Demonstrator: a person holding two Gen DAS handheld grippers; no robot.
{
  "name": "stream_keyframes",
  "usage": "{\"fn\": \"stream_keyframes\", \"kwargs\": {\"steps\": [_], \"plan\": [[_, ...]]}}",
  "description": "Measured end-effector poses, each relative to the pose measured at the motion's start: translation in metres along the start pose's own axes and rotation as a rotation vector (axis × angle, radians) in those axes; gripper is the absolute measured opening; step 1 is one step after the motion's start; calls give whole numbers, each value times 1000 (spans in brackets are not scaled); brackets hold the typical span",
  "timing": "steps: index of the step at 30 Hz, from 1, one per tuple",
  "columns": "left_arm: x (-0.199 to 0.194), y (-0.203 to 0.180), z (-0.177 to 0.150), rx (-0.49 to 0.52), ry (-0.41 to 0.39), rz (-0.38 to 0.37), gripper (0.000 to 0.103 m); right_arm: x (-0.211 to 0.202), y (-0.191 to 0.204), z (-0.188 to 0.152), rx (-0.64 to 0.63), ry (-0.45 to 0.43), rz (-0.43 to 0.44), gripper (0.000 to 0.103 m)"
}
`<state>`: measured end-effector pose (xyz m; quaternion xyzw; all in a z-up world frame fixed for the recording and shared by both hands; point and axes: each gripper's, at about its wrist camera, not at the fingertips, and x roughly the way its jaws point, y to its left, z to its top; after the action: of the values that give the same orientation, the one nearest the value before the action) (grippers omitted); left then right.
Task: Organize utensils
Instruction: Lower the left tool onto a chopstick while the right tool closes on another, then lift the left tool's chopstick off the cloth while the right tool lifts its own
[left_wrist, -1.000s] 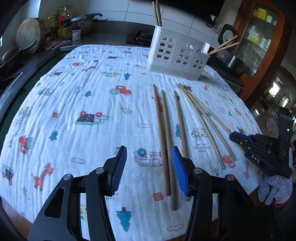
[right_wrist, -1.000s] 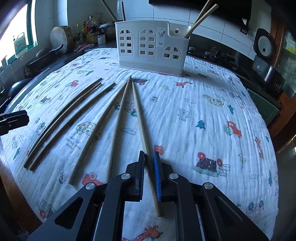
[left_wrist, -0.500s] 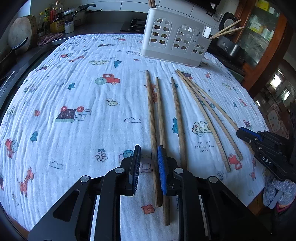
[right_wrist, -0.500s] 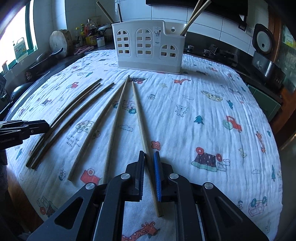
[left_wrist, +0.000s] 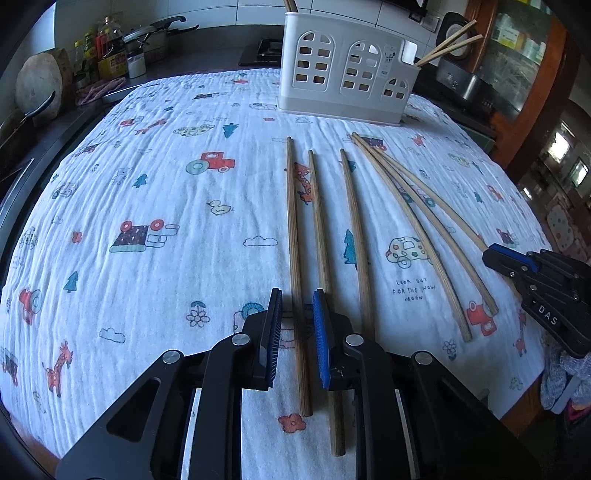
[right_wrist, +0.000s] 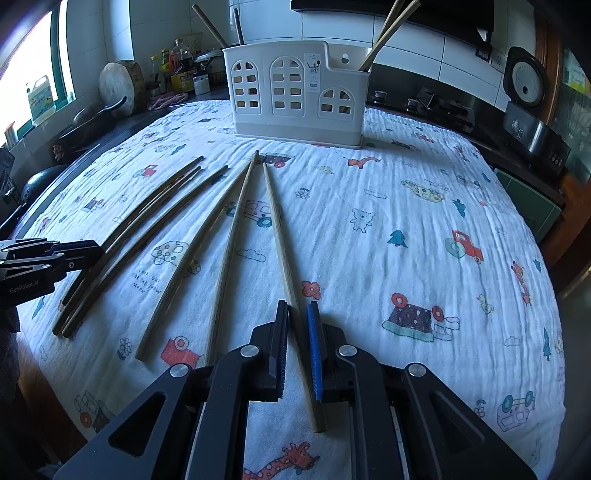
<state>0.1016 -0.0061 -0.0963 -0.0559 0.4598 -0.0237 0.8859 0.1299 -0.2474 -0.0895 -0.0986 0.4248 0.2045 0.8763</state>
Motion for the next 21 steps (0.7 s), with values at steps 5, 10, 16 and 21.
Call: {"fn": "stream_keyframes", "kwargs": {"steps": [5, 10, 16, 21], "plan": [[3, -5, 3, 10, -11, 40, 14, 0, 0, 0, 5, -4, 0, 12], [2, -8, 5, 12, -18, 41, 6, 0, 1, -1, 3, -8, -4, 11], [-23, -4, 10, 24, -74, 1, 5, -7, 2, 1, 11, -24, 1, 8], [-49, 4, 19, 23, -137, -24, 5, -29, 7, 11, 0, -83, 0, 8]]}}
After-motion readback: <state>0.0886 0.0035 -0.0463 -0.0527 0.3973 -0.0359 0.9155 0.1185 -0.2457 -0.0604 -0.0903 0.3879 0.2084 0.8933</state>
